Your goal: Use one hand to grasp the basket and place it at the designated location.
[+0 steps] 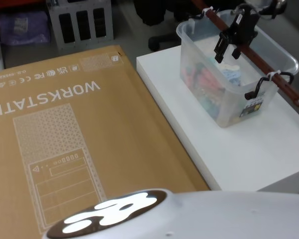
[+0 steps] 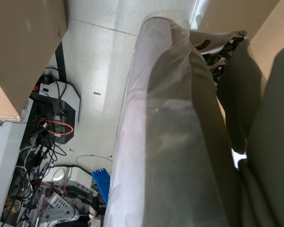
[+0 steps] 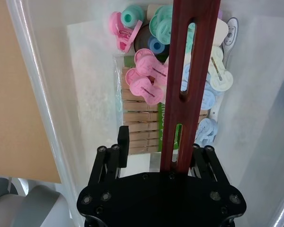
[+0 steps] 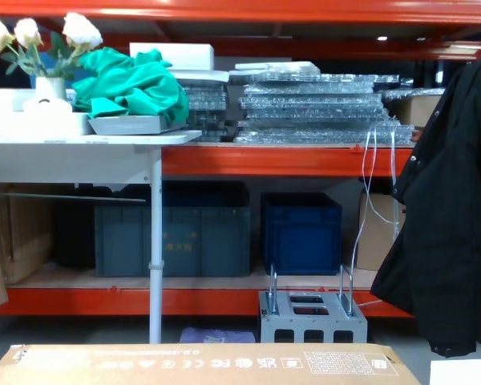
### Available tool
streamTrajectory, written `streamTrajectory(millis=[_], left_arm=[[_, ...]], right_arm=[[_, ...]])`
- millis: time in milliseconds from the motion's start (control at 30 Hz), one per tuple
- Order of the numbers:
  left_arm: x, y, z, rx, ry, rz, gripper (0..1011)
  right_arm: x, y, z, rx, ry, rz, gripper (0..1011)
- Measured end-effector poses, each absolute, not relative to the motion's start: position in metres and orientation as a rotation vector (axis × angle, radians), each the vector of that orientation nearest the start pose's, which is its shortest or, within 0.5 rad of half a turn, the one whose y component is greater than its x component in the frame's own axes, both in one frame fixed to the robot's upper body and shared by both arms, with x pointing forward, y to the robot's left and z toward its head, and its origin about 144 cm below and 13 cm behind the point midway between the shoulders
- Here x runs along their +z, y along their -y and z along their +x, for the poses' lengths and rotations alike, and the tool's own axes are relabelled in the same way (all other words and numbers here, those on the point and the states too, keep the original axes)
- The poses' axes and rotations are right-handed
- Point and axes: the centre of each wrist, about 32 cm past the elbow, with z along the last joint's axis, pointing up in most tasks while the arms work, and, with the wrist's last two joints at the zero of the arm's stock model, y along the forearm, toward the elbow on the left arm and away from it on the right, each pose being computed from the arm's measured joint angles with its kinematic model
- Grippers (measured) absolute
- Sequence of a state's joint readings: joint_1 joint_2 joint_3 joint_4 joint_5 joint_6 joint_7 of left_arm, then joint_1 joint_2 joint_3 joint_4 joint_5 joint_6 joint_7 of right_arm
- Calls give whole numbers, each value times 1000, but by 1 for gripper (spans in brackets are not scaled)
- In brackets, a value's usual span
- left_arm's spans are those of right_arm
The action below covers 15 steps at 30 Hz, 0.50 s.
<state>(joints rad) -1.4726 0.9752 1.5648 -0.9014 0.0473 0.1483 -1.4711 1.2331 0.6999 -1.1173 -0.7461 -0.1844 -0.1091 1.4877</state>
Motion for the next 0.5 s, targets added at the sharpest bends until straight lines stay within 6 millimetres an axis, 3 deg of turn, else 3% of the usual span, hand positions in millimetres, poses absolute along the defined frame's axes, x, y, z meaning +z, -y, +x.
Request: streamTrajectory(millis=[367, 500], left_arm=[[1396, -496, 616, 178, -165, 1629, 0], [1396, -496, 616, 178, -165, 1629, 0]], right_arm=[[1360, 421, 660, 13, 123, -1399, 294], [1363, 422, 658, 6, 133, -1398, 233]])
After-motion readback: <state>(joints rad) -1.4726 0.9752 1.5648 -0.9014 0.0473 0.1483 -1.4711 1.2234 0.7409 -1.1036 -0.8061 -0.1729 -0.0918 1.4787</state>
